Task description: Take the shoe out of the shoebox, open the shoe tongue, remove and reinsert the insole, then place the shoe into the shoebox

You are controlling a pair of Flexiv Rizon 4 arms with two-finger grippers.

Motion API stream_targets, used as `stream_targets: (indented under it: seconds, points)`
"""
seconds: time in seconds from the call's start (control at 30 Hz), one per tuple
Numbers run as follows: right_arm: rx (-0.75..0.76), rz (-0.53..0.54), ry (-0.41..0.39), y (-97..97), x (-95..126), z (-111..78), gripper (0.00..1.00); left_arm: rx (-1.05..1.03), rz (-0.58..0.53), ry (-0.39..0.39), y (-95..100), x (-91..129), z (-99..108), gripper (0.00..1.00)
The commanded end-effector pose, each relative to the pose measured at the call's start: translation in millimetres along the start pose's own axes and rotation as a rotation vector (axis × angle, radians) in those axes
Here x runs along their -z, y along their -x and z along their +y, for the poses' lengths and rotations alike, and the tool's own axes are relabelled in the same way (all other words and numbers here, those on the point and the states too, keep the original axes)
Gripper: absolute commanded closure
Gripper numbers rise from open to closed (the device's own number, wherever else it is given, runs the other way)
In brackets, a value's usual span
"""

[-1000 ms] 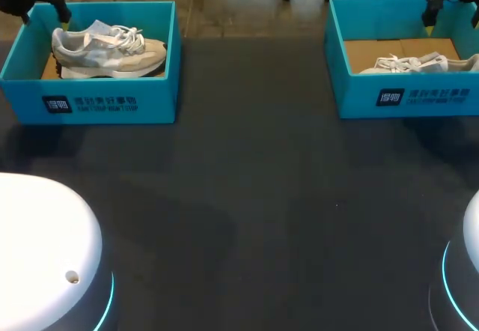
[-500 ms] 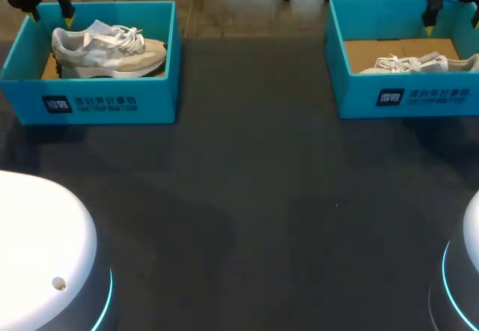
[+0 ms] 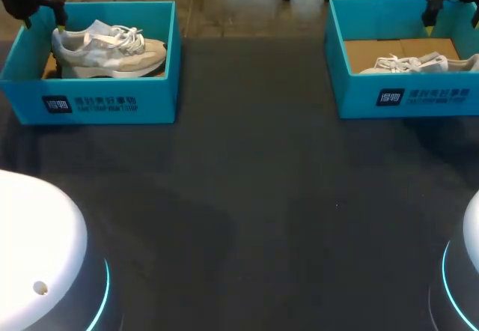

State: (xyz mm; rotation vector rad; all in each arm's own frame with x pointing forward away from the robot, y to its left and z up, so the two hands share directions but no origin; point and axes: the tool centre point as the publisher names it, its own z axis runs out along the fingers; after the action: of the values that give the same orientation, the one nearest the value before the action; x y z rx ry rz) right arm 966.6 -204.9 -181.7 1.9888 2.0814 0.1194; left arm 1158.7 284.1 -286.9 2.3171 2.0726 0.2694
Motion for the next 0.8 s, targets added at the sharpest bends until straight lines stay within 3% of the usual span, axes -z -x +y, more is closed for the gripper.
stream_targets:
  seconds: [0.03,0.3,0.43,0.8]
  points:
    - [0.000,0.000,0.002,0.1,0,-0.6,0.00,0.015,0.010,-0.011,-1.4,-15,13,0.19]
    - [0.000,0.000,0.002,0.1,0,-0.6,0.00,0.036,0.002,-0.038,-1.6,-35,21,0.13]
    - [0.000,0.000,0.002,0.1,0,-0.6,0.00,0.042,-0.013,-0.056,1.8,-45,21,0.21]
    - [0.000,0.000,0.002,0.1,0,-0.6,0.00,0.054,-0.011,-0.099,5.2,-69,18,0.22]
